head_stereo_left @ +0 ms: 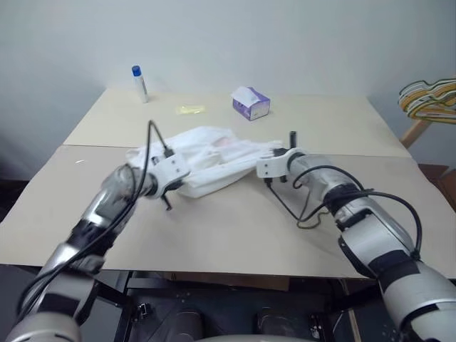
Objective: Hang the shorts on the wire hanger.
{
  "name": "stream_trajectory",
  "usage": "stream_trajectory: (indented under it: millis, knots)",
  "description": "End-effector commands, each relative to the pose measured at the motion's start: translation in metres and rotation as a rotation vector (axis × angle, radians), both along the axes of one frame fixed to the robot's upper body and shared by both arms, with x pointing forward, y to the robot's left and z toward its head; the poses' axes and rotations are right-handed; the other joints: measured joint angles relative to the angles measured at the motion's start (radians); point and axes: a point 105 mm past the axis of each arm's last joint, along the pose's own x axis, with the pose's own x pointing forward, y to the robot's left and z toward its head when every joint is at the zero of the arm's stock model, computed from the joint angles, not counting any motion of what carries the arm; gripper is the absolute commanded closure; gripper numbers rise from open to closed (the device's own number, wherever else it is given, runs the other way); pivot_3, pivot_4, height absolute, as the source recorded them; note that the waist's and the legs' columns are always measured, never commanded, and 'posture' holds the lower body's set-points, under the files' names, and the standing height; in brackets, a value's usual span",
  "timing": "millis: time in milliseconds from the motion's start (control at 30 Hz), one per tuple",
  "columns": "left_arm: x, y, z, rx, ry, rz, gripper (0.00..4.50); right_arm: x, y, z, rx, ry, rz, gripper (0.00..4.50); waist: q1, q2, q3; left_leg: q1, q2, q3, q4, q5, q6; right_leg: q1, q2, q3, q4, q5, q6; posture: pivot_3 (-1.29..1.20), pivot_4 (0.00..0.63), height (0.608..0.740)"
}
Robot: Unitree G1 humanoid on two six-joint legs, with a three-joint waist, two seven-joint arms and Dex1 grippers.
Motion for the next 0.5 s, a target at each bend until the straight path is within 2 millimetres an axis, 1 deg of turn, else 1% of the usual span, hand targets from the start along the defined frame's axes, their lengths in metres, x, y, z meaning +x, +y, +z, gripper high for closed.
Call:
stream_trajectory:
  millis: [33, 67, 133, 200, 300, 367, 433, 500]
  knots:
    - [0.014, 0.010, 0.015, 0.057, -0.060, -0.001, 4.50, -0.007, -0.038, 0.005, 0.030, 0.030, -0.116, 4.48, -0.014, 0.000, 0.000, 0.000, 0.000, 0.000, 0.000, 0.000, 0.000, 0.000, 0.000, 0.000, 0.000, 0.000, 0.000, 0.08, 0.000, 0.740]
    - [0.014, 0.011, 0.016, 0.058, -0.062, -0.010, 4.50, -0.011, -0.039, 0.003, 0.034, 0.047, -0.112, 4.48, -0.024, 0.000, 0.000, 0.000, 0.000, 0.000, 0.000, -0.001, 0.001, 0.000, 0.000, 0.000, 0.000, 0.000, 0.000, 0.08, 0.000, 0.740]
    - [0.014, 0.022, 0.018, 0.083, -0.073, -0.013, 4.50, -0.030, -0.043, -0.002, 0.038, 0.118, -0.134, 4.48, -0.042, 0.001, 0.000, -0.001, 0.000, -0.001, 0.000, -0.002, 0.003, 0.000, 0.000, 0.000, 0.000, 0.000, 0.001, 0.07, 0.000, 0.740]
    - [0.011, 0.031, 0.018, 0.116, -0.076, -0.021, 4.50, -0.048, -0.042, -0.001, 0.033, 0.160, -0.141, 4.48, -0.060, 0.001, 0.000, -0.002, 0.000, -0.003, 0.000, -0.003, 0.005, 0.000, 0.000, 0.000, 0.000, 0.000, 0.001, 0.07, 0.000, 0.740]
    - [-0.002, 0.053, 0.020, 0.156, -0.066, -0.023, 4.50, -0.083, -0.025, -0.001, 0.017, 0.255, -0.106, 4.48, -0.080, 0.002, 0.000, -0.003, 0.000, -0.005, 0.001, -0.004, 0.007, -0.001, 0.001, 0.001, 0.000, 0.000, 0.001, 0.07, 0.000, 0.740]
    - [-0.013, 0.065, 0.021, 0.173, -0.052, -0.023, 4.50, -0.106, -0.011, -0.003, 0.015, 0.326, -0.072, 4.48, -0.083, 0.002, 0.000, -0.002, 0.000, -0.007, 0.002, -0.004, 0.008, -0.001, 0.003, 0.001, 0.000, 0.000, 0.001, 0.09, 0.000, 0.740]
    - [-0.030, 0.072, 0.022, 0.179, -0.014, -0.039, 4.50, -0.124, 0.003, -0.003, 0.020, 0.383, -0.027, 4.48, -0.079, 0.002, 0.000, 0.000, 0.001, -0.008, 0.003, -0.004, 0.008, 0.000, 0.004, 0.001, 0.001, -0.001, 0.001, 0.10, 0.000, 0.740]
    - [-0.050, 0.077, 0.021, 0.169, 0.047, -0.067, 4.50, -0.137, 0.018, -0.001, 0.032, 0.418, 0.027, 4.48, -0.071, 0.002, 0.000, 0.001, 0.001, -0.008, 0.003, -0.004, 0.008, 0.001, 0.004, 0.001, 0.002, 0.000, 0.001, 0.10, 0.000, 0.740]
